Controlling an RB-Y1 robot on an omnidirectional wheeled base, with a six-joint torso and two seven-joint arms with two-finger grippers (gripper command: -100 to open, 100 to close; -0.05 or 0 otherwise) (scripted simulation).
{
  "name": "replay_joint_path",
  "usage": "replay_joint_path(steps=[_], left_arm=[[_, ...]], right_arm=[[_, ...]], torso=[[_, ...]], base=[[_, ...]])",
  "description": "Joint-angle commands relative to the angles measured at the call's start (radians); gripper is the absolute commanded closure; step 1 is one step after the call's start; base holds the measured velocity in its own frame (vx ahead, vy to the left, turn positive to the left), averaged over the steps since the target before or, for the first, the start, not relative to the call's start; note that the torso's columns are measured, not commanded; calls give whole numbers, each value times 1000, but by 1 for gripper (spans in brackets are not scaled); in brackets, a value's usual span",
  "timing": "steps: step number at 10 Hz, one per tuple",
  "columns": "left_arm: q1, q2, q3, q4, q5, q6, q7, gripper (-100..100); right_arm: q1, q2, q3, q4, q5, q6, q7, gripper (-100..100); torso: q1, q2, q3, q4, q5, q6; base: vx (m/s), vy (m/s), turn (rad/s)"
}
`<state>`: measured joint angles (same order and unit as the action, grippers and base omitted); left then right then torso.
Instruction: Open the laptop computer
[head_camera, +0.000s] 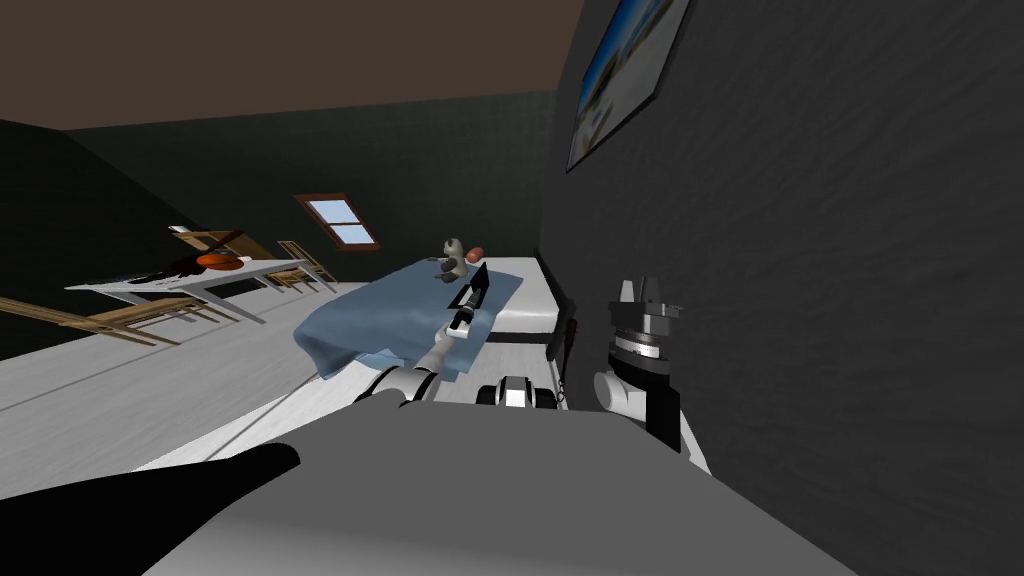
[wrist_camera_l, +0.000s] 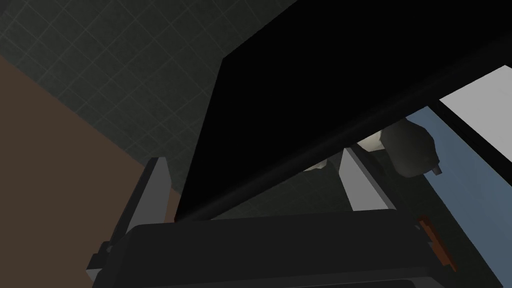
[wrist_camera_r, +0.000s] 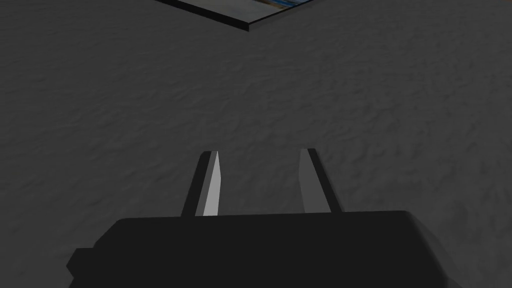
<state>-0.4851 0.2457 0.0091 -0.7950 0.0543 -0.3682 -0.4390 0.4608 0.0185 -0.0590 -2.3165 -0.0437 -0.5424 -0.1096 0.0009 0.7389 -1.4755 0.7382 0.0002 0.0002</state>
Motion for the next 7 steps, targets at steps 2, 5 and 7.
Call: replay_joint_path(steps=[2, 5, 7], left_arm=[[-33, 29, -5, 77, 9, 1, -8, -100], [-47, 28, 26, 104, -11, -3, -11, -100], [-69, 22, 86, 139, -51, -12, -14, -100]], right_arm=[[0, 0, 0, 0, 0, 0, 0, 0], [0, 0, 0, 0, 0, 0, 0, 0], [0, 0, 0, 0, 0, 0, 0, 0]], torso=[[0, 0, 0, 0, 0, 0], [0, 0, 0, 0, 0, 0], [1, 0, 0, 0, 0, 0]], base=[[20, -28, 40], [5, -3, -22], [-22, 41, -169]])
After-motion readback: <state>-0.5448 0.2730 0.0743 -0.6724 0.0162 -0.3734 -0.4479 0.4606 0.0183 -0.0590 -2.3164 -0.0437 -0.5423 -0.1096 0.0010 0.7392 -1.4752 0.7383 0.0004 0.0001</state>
